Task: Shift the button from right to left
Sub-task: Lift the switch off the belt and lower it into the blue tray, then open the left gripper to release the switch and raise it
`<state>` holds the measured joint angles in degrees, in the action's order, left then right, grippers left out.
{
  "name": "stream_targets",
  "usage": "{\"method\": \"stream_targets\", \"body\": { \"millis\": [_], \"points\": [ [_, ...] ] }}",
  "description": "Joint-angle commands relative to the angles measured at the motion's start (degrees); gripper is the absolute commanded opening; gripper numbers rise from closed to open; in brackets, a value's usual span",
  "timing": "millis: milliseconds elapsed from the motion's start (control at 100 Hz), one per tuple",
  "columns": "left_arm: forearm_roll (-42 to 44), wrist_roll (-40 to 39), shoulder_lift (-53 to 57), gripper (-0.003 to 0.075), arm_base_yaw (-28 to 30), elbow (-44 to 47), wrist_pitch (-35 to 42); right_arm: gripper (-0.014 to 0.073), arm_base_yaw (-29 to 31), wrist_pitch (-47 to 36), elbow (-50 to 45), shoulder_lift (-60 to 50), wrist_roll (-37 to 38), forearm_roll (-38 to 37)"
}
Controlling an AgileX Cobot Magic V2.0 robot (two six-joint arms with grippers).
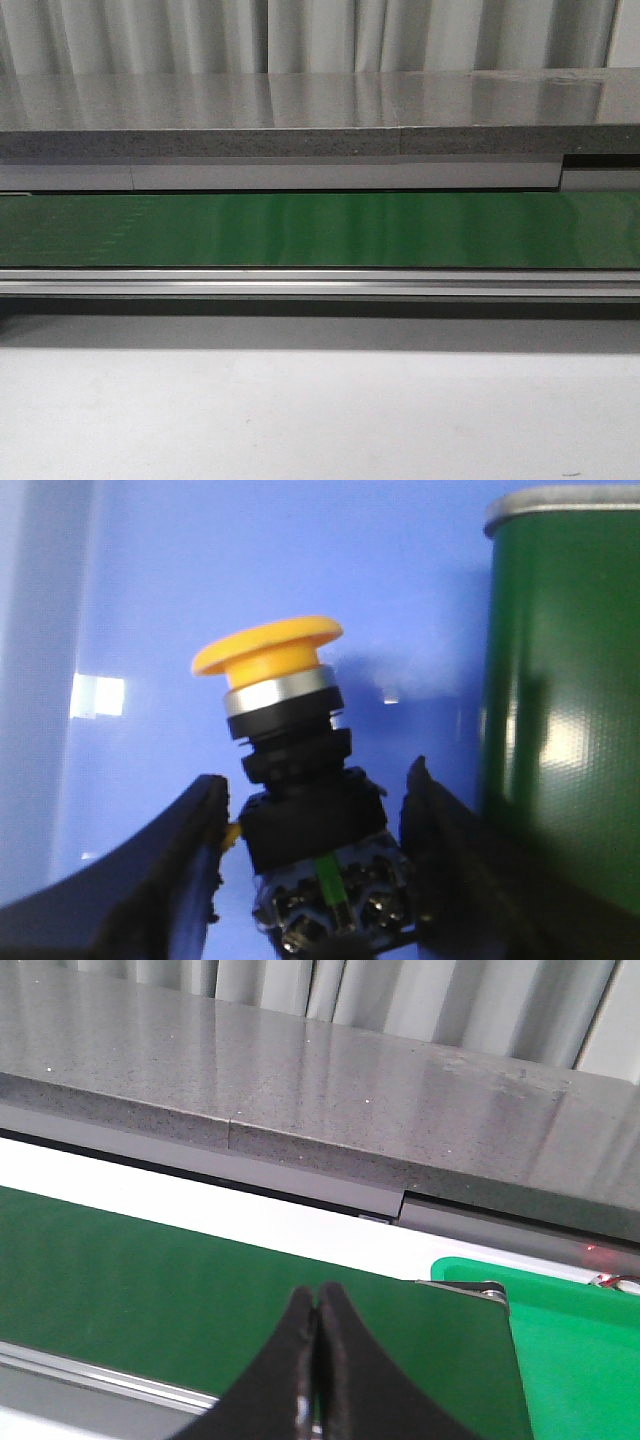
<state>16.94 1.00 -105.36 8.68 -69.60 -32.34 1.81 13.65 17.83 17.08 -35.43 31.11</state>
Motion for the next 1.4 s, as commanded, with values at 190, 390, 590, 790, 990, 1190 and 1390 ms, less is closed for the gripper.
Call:
{"method": "stream_targets", "body": {
  "millis": [190,390,590,790,990,1190,1390],
  "points": [
    [0.71,0.01,1.63,0.0245,0.27,-1.83,2.57,-0.0068,-0.14,-3.72,1.52,0.46,-0.46,0.84],
    [0.71,0.01,1.63,0.0461,1.36,-1.83,2.57,-0.0068,-0.14,-3.72,1.52,0.46,-0.46,0.84],
    [0.71,0.1,1.63,0.0488,1.5,-1.83,2.57,-0.0068,-0.14,-3.72,1.52,0.46,-0.46,0.84],
    [1.85,0.1,3.62,0.0488,1.5,-1.83,2.29,-0.0068,-0.14,-3.72,1.52,0.46,-0.46,0.84],
    [-0.09,0.1,10.4,0.0488,1.17,-1.83,4.18,-0.0068,-0.14,-3.72,1.52,0.46,-0.46,0.84],
    [-2.99,0.1,17.47,0.0485,-1.84,-1.29,5.65,-0.0068,-0.14,-3.72,1.52,0.46,-0.46,0.84],
    [-6.23,0.1,24.92,0.0459,-6.18,2.75,7.54,-0.0068,-0.14,-3.72,1.52,0.46,-0.46,0.84]
  ]
}}
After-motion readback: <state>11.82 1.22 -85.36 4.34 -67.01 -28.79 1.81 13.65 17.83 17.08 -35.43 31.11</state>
